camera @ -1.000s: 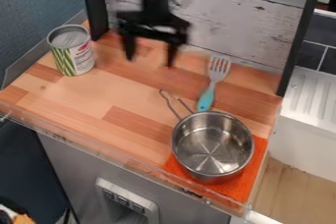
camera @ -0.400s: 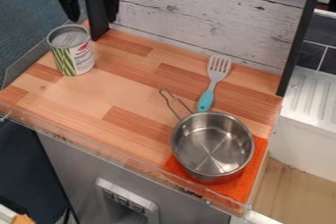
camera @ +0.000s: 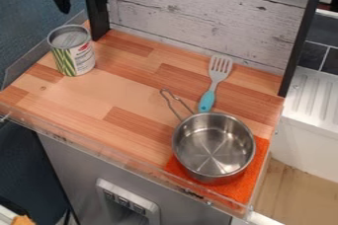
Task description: Move the can to the bottom middle of the table
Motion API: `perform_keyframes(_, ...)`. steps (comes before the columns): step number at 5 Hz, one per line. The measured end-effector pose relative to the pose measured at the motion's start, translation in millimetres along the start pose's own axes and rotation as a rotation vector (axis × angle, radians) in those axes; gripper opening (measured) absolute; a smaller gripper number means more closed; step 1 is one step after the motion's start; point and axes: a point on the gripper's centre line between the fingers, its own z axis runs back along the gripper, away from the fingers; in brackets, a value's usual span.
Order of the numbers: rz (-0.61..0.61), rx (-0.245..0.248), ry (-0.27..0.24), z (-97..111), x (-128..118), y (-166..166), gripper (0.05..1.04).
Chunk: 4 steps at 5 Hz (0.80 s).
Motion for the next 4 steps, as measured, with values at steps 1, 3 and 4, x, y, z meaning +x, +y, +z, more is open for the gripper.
perform_keyframes(1, 0.029, 0.023, 0.003, -14, 5, 19, 1.000)
perform_keyframes(3, 0.035, 0.054, 0.007, -32, 9, 26, 1.000)
perform_keyframes(4, 0.057, 0.047, 0.040, -43, -3, 22, 1.000)
